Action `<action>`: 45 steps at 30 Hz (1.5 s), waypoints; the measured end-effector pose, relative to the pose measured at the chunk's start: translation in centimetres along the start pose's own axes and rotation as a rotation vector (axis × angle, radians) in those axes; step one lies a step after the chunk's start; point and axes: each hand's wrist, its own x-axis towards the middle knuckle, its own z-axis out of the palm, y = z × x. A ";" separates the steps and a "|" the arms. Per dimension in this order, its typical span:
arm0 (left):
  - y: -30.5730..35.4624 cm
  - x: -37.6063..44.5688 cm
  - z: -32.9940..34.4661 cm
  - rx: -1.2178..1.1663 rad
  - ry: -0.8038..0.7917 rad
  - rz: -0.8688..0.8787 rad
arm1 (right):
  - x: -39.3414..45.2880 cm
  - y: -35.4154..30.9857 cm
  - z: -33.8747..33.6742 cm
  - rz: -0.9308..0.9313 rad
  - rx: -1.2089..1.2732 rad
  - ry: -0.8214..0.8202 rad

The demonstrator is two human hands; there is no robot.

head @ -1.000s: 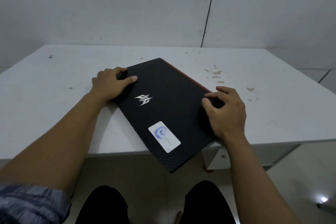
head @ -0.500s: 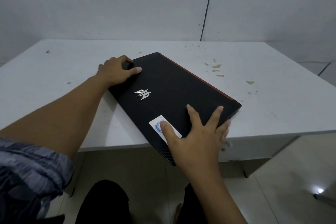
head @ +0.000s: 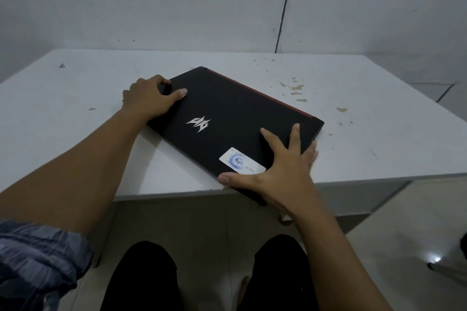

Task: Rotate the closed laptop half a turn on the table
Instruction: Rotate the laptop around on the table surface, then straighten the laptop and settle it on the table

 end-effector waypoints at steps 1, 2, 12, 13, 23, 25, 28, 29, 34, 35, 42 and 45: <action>0.1 -0.3 0.1 0.003 0.020 -0.021 | 0.4 0.4 -0.4 -0.018 0.008 -0.005; 0.1 -0.7 0.1 0.009 0.039 -0.041 | 0.7 0.8 -0.8 -0.035 0.017 -0.016; 1.2 -4.1 0.0 0.074 0.092 -0.187 | 5.3 3.7 -5.4 -0.164 -0.004 -0.178; 0.8 -4.1 -0.2 0.079 0.071 -0.173 | 5.5 3.9 -5.6 -0.172 -0.003 -0.182; 0.1 -4.8 -2.6 0.213 -0.194 -0.134 | 1.4 4.5 -0.5 -0.129 -0.018 0.227; 0.2 -5.4 -2.2 0.169 -0.188 -0.162 | 1.9 4.5 -0.5 -0.148 -0.037 0.252; 0.4 -6.2 -2.1 0.158 -0.174 -0.187 | 2.5 4.8 -0.8 -0.176 -0.070 0.265; 0.5 -6.5 -2.0 0.162 -0.167 -0.196 | 2.7 4.9 -0.9 -0.178 -0.078 0.261; 0.8 -8.1 -1.6 0.191 -0.127 -0.247 | 3.9 5.4 -2.2 -0.198 -0.043 0.232; 0.9 -8.5 -1.6 0.193 -0.123 -0.255 | 4.1 5.6 -2.5 -0.215 -0.032 0.223; 1.4 -11.3 -1.8 0.163 -0.108 -0.314 | 5.9 6.5 -4.2 -0.276 -0.001 0.112; 1.7 -12.7 -1.8 0.174 -0.097 -0.335 | 6.9 6.7 -5.0 -0.304 0.001 0.036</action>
